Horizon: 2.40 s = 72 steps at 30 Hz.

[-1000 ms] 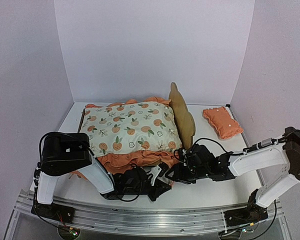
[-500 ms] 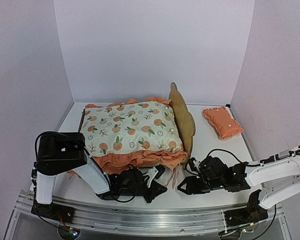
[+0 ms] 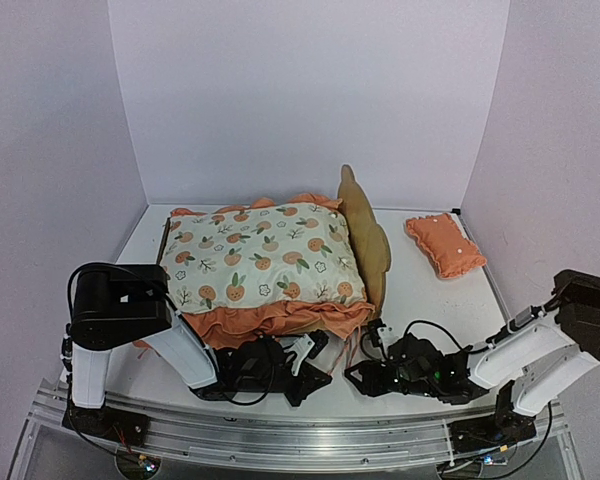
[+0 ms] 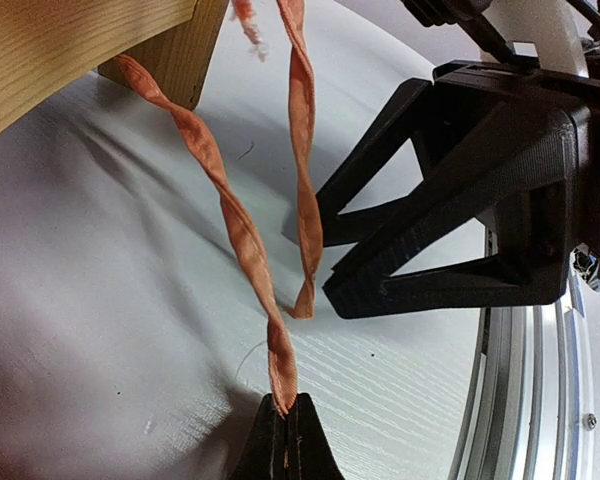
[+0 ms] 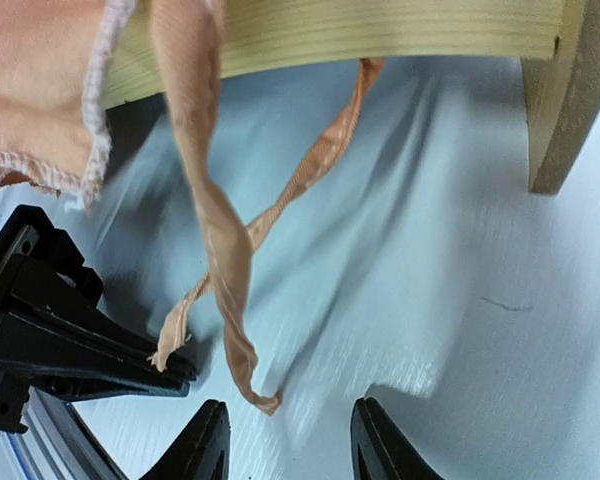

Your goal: Set up the pet bed

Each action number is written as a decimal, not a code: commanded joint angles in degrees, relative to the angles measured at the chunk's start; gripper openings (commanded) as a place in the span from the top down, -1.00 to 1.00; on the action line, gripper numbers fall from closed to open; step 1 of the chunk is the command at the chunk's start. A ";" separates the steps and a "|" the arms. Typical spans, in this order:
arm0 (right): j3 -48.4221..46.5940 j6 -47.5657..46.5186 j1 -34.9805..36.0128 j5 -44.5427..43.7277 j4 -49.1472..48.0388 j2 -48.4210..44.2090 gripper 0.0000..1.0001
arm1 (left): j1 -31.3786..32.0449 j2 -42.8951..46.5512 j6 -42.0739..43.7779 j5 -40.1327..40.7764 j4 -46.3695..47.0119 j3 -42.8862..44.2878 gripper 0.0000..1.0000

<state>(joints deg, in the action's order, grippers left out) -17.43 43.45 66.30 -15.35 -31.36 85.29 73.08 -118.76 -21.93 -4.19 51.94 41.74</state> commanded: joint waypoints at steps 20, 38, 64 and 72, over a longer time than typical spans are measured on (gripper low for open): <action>-16.34 -15.57 0.32 -9.73 38.31 -27.45 1.00 | -0.05 2.17 6.43 1.76 0.40 -2.84 1.00; -7.91 -6.65 0.32 7.62 29.43 -12.53 1.00 | -1.73 5.70 5.52 -8.60 -5.74 2.76 1.00; -11.44 1.33 0.23 6.84 29.62 -19.93 0.15 | -0.37 4.33 2.50 -10.14 -2.48 5.81 1.00; -12.67 7.74 -0.72 7.24 25.05 -12.69 0.27 | 0.82 3.17 3.29 -9.61 -1.02 6.69 1.00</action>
<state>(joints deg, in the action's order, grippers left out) -28.29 46.43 66.21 -8.35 -1.60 69.95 72.79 -114.52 -19.45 -13.69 47.85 46.17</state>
